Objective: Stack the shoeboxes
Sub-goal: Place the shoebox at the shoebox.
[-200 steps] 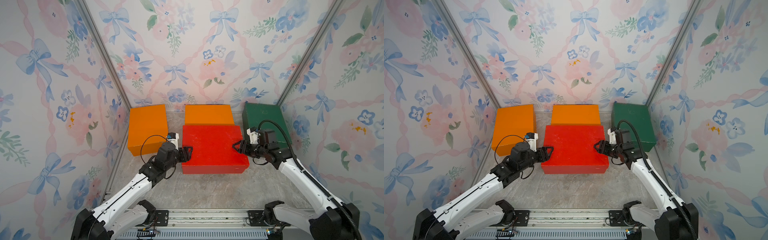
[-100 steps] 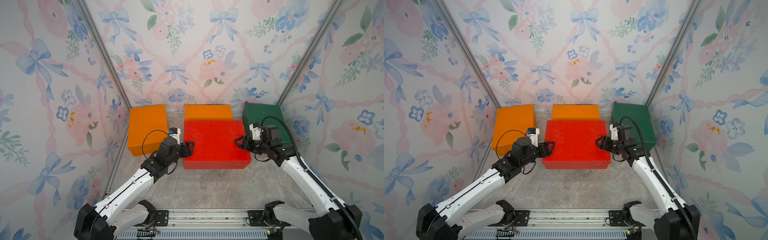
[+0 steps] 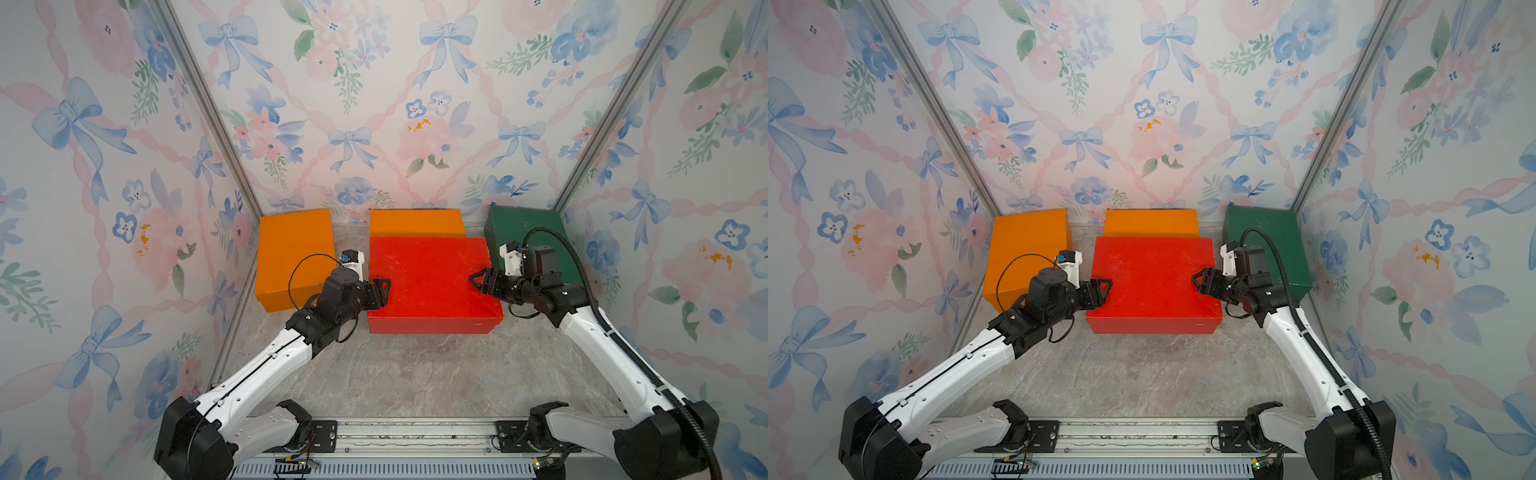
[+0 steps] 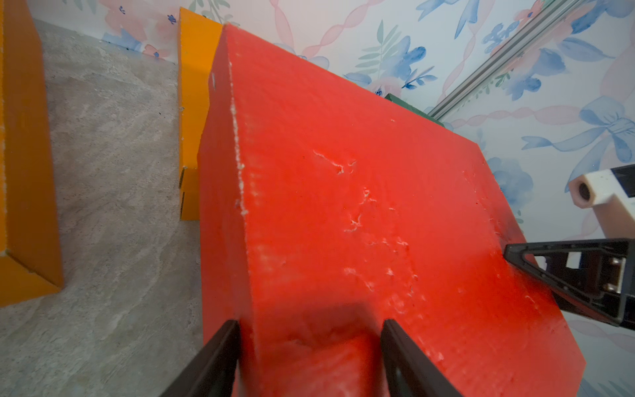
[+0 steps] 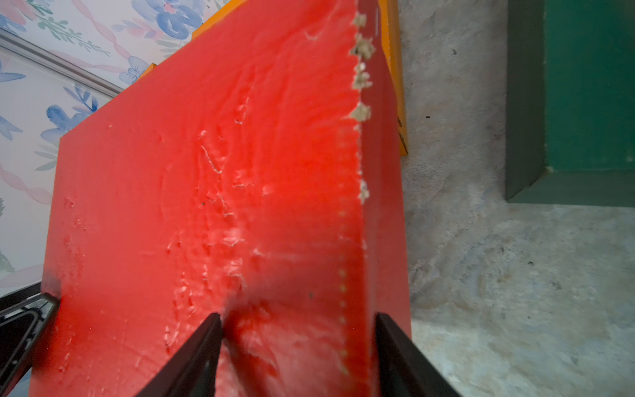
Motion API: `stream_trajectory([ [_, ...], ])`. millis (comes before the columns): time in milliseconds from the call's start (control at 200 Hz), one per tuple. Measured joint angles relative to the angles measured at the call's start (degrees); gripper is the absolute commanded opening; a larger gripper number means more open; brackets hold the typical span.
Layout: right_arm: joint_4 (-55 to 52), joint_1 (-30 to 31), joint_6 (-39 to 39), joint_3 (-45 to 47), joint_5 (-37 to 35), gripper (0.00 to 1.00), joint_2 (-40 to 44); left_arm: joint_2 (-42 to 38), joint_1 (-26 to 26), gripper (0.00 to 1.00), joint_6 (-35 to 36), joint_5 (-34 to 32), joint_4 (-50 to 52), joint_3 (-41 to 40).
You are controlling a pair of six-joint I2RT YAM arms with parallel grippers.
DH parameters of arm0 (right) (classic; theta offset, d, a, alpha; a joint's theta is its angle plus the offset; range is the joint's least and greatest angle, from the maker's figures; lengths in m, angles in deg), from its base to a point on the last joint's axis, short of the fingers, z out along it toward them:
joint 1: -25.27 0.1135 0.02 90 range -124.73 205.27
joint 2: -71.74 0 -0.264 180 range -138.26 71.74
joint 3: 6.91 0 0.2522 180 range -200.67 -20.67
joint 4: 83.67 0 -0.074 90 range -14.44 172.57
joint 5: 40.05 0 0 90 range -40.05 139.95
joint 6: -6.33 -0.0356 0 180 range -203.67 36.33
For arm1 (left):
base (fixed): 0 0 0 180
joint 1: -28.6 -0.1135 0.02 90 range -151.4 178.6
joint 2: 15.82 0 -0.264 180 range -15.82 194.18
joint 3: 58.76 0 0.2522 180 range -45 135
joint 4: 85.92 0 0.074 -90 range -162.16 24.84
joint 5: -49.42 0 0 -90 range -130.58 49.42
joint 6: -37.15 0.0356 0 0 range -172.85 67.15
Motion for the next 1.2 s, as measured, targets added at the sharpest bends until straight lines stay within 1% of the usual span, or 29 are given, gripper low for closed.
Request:
stream_trajectory([
  [660, 0.0, -1.7, 0.5, -3.4, 0.0, 0.68, -3.1, 4.2, 0.0, 0.66, 0.7, -0.4, 0.0, 4.1],
  [1200, 0.1, -3.5, 1.7, -8.9, 0.3, 0.68, -9.1, 9.8, -0.5, 0.67, 1.6, -1.5, -0.7, 8.5],
])
